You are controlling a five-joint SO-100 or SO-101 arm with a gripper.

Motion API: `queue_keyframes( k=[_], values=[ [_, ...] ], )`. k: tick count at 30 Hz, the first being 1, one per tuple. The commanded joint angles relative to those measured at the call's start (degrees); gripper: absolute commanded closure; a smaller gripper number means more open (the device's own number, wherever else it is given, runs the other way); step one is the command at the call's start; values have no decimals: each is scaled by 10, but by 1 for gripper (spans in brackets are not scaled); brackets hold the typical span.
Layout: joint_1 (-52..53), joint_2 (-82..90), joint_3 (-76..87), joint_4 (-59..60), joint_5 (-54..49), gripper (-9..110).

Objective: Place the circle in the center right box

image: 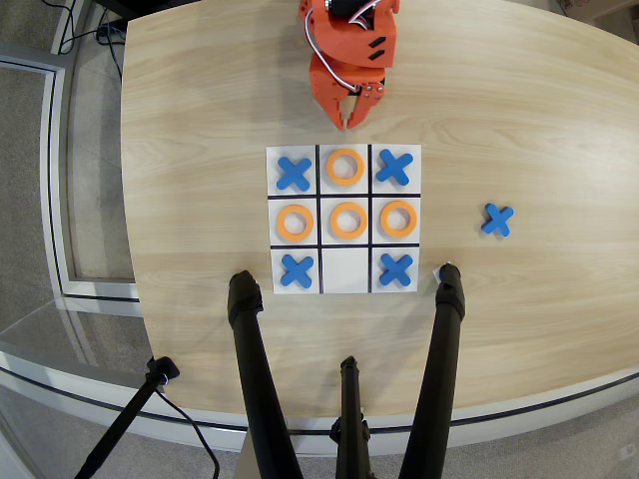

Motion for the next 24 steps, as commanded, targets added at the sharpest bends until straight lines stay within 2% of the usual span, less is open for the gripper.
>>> queue_keyframes(
  k=[1,4,10,17,24],
  values=[
    [37,-1,33,28,3,102],
    [109,-1,33,36,1,102],
    [346,6,33,36,-73,102],
    [543,20,33,33,-70,101],
    [839,20,33,33,-70,101]
  ],
)
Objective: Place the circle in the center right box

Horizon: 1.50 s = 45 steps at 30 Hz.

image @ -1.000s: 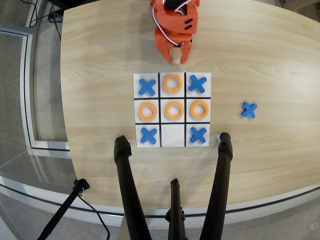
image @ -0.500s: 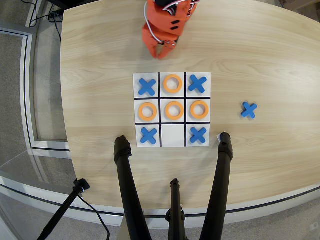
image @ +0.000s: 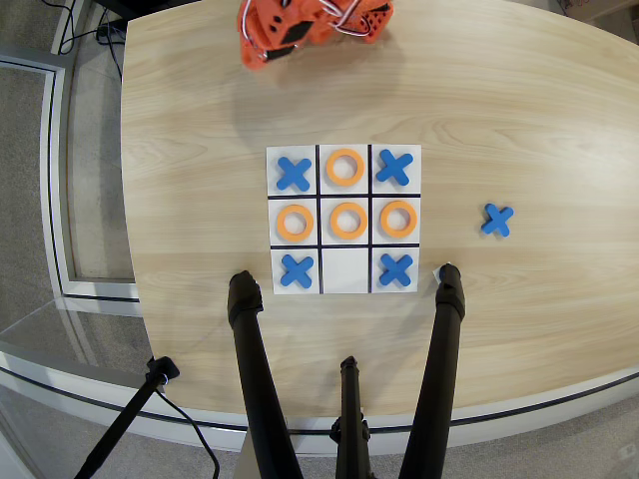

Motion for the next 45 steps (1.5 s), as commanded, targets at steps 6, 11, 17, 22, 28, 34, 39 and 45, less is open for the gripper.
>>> queue_keyframes(
  k=[6,11,17,22,28,34,39,45],
  values=[
    [215,11,32,-1,-1,101],
    [221,11,32,-1,-1,101],
    [219,11,32,0,-1,101],
    [219,11,32,0,-1,101],
    [219,11,32,0,-1,101],
    [219,11,32,0,-1,101],
    [219,11,32,0,-1,101],
    [219,11,32,0,0,101]
  ],
)
